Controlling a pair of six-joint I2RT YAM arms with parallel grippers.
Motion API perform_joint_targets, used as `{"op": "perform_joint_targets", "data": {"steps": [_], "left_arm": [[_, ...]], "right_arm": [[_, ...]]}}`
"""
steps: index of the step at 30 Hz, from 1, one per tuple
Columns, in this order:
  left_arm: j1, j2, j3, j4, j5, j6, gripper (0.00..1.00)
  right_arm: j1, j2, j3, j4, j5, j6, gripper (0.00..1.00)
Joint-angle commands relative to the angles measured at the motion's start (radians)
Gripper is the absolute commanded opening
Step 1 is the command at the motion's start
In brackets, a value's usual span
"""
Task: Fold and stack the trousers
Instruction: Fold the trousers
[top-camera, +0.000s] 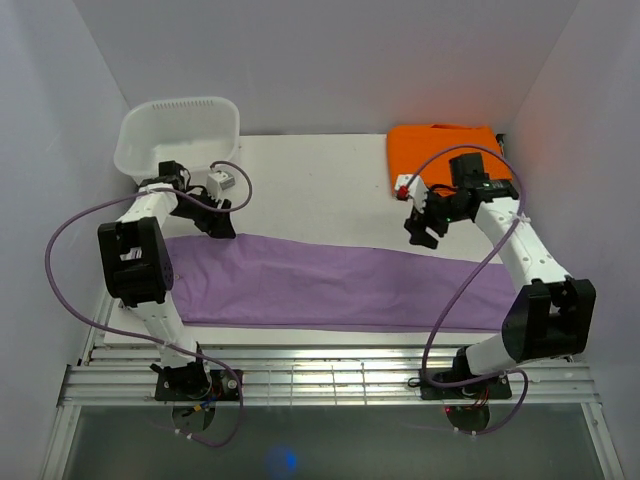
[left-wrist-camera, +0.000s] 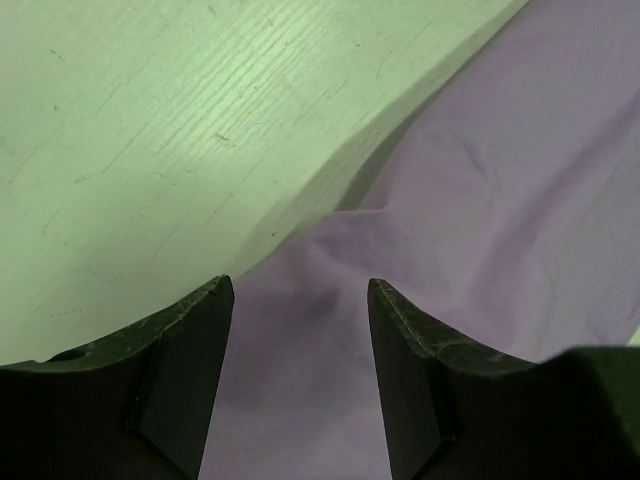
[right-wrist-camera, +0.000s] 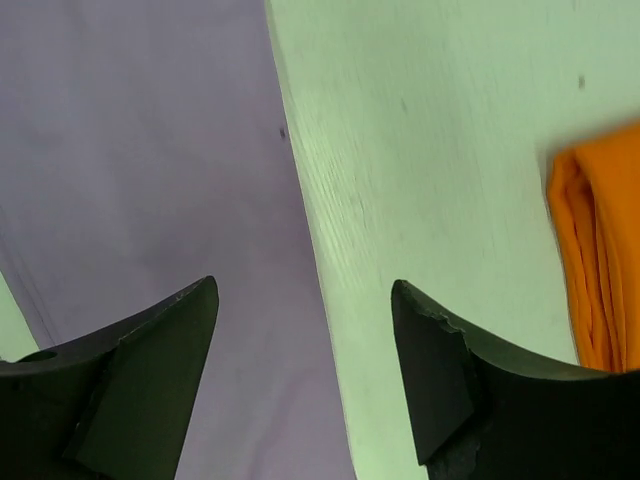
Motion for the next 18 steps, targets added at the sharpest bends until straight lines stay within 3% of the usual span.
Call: {"op": "perform_joint_targets", "data": {"steps": [1,5,9,10,16,17,18], "left_arm": [[-0.005,0.002,0.006,0.068,-0.028,0.014,0.67],[-0.005,0.028,-0.062,0.077,-0.074,0.09,0.61],[-0.005,-0.029,-0.19,0.114,-0.069,0.163,0.41],[-0.005,-0.055,-0.25,0.128,-0.059,0.184,0.33],[-0.008,-0.354,-0.48,0.379,-0.006,0.193,0.11],[-0.01,-0.385,-0.541,0.428,-0.011,0.213,0.01],[-0.01,-0.418,-0.572,0.448,-0.02,0.229,0.0]], "right_arm": [[0.149,0.084,0.079,0.151,-0.168,0.285,0.75],[0.254,0.204,0.153,0.369,-0.222,0.491,0.74],[0.333,0.351,0.245,0.573,-0.289,0.754,0.74],[0.358,0.409,0.261,0.654,-0.301,0.802,0.74],[0.444,0.612,0.403,0.872,-0.349,1.115,0.7],[0.458,0.632,0.419,0.918,-0.348,1.128,0.7],[0.469,0.666,0.455,0.92,-0.34,1.132,0.69]]}}
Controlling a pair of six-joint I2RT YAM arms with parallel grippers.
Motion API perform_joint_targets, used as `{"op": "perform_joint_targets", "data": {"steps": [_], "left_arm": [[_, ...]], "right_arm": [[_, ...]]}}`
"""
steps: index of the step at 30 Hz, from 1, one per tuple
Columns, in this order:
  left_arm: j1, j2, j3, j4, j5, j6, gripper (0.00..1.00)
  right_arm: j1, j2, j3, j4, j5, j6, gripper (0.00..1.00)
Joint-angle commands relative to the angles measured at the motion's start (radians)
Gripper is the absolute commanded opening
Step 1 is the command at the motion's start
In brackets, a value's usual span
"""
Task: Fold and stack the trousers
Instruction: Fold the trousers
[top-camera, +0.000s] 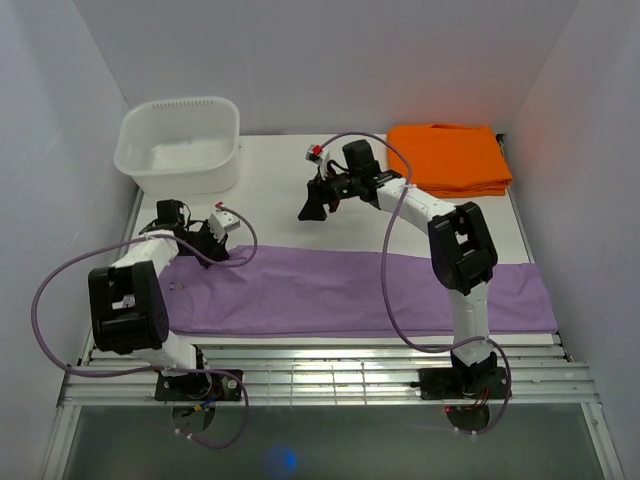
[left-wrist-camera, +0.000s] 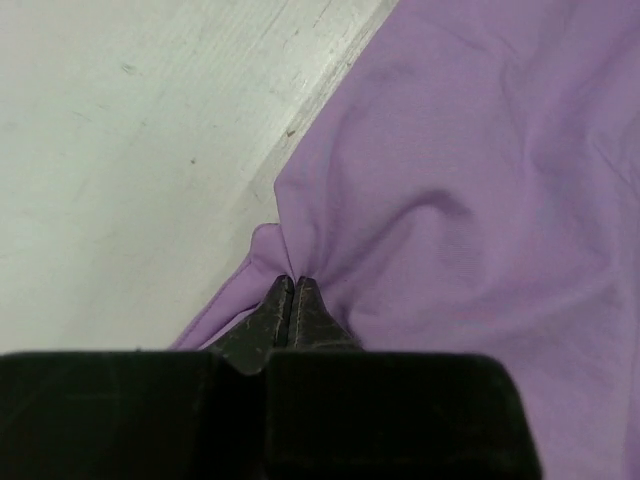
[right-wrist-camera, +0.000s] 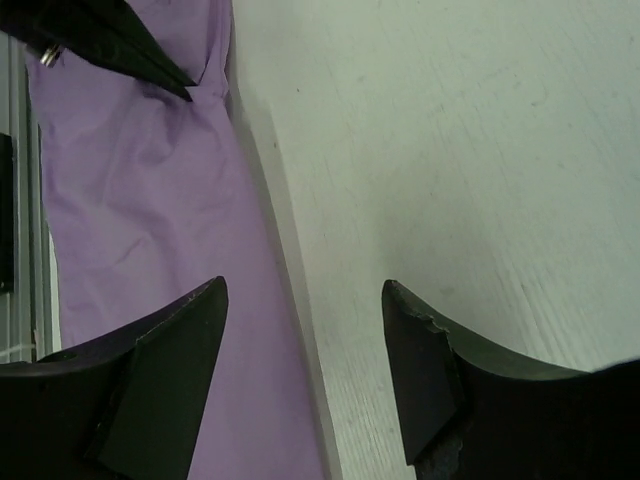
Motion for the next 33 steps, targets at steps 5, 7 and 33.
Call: {"op": "perform_joint_targets", "data": {"steps": [5,7,33], "left_arm": [[-0.009,-0.317,-0.278,0.355,-0.022,0.14,0.0],[-0.01,-0.381,-0.375,0.459,-0.061,0.168,0.0],[-0.013,-0.736,-0.897,0.975,-0.069,0.545,0.06]], "right_arm": [[0.115,0.086,0.113,0.167,-0.039,0.164,0.64],[0.147,0.088,0.107,0.12,-0.042,0.104,0.62],[0.311,0.186,0.127,-0.227,0.062,-0.403,0.1]]}}
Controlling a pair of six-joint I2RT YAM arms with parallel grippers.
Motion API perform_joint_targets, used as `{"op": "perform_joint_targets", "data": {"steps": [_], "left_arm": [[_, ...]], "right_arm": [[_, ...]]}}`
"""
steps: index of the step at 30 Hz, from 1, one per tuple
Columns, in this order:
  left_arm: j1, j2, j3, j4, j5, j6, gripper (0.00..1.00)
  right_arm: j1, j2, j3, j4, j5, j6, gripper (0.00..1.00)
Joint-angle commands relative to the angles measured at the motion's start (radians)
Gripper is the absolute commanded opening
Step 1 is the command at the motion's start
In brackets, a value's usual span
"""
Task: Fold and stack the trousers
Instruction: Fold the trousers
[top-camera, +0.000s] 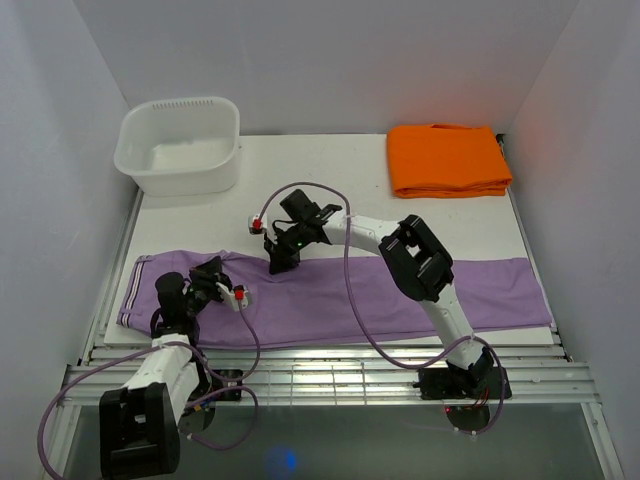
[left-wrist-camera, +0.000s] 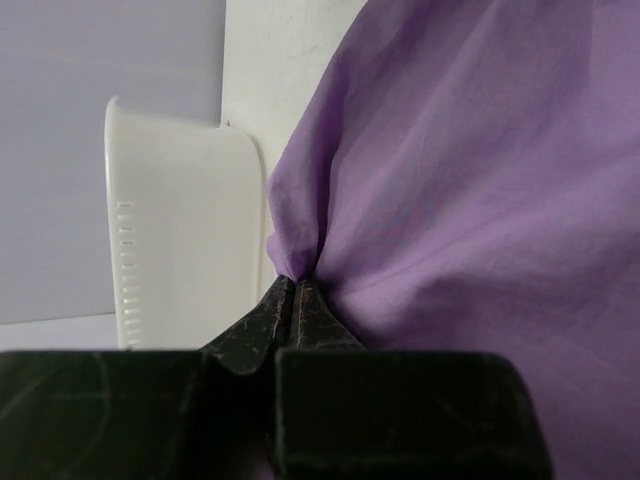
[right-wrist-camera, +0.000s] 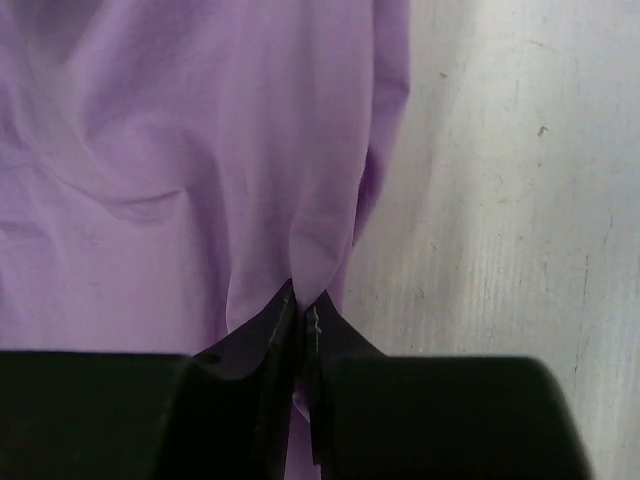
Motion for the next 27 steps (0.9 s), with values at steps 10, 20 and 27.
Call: {"op": "perform_joint_targets", "data": {"steps": [10,20,27], "left_arm": [[0.041,0.042,0.36,-0.33,-0.159,-0.473,0.75],[0.239,0.504,1.023,-1.217,0.171,-0.823,0.73],[0.077,0.644,1.157,-1.365,0.11,-0.888,0.71]], "right_arm": [[0.044,-0.214,-0.313,0.324,0.329,-0.098,0.08],[0.205,-0.301,-0.597,0.7,0.698,-0.313,0.08],[0.317,-0.306,-0.816,1.03,0.875,-0.6,0.08]]}}
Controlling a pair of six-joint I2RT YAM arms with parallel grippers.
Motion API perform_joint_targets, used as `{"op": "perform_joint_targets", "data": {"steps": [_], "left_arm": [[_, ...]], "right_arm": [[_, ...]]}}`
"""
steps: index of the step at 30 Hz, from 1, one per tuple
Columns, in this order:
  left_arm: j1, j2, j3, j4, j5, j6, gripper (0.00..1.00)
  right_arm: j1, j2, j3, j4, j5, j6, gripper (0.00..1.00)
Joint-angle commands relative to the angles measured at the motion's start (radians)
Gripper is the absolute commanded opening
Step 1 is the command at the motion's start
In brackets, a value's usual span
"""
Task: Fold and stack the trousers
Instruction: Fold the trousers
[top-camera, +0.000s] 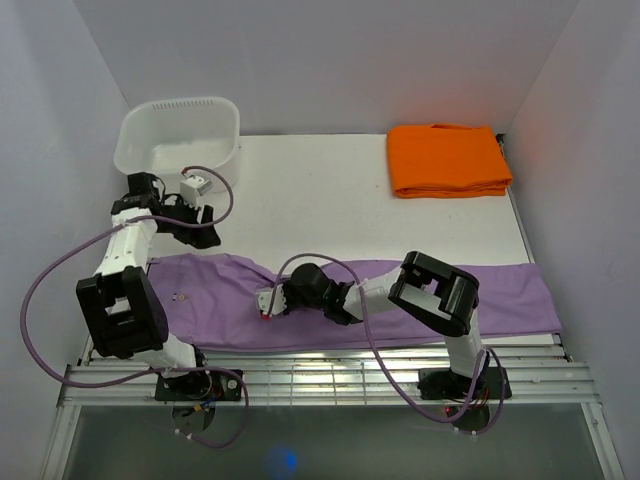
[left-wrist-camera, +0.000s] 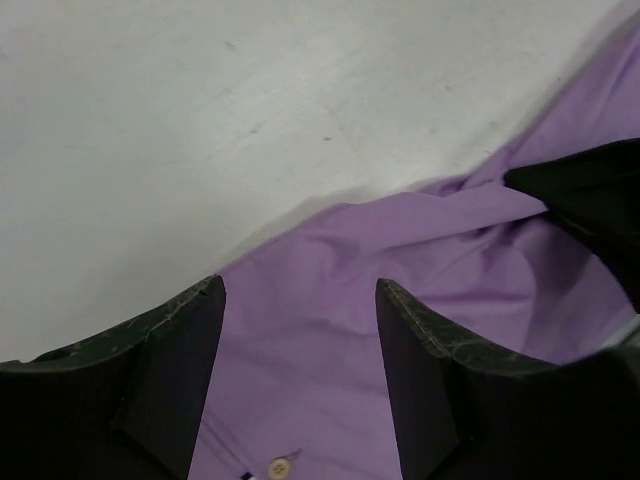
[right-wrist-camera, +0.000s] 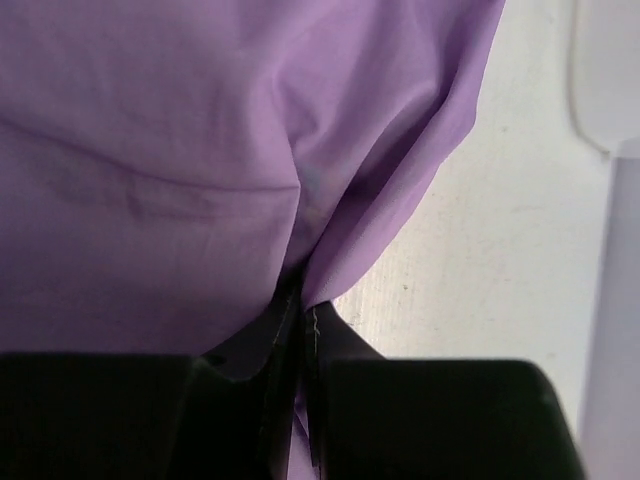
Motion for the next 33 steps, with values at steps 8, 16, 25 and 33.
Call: {"op": "perform_joint_targets", "data": {"steps": [8,16,25,33], "left_arm": [[-0.324,0.0,0.04,-0.141,-0.192,-0.164,0.8],[-0.481,0.089,0.075,-0.083,-0.419,-0.251,0.84],[-0.567,0.221,0.097,-0.115,-0.514,-0.288,0.71],[-0.567,0.247,0.04,-0.152,-0.493,-0.3,0.43]], "right_arm": [[0.099,0.06,-0.173,0.422,0.203,-0.415,0.08],[0.134,0.121,-0.206,0.531,0.234,-0.516,0.08],[0.143,0.186,-0.239,0.684,0.264,-0.639,0.08],[0.152,0.236,-0.239,0.77,0.292,-0.699,0.08]]}}
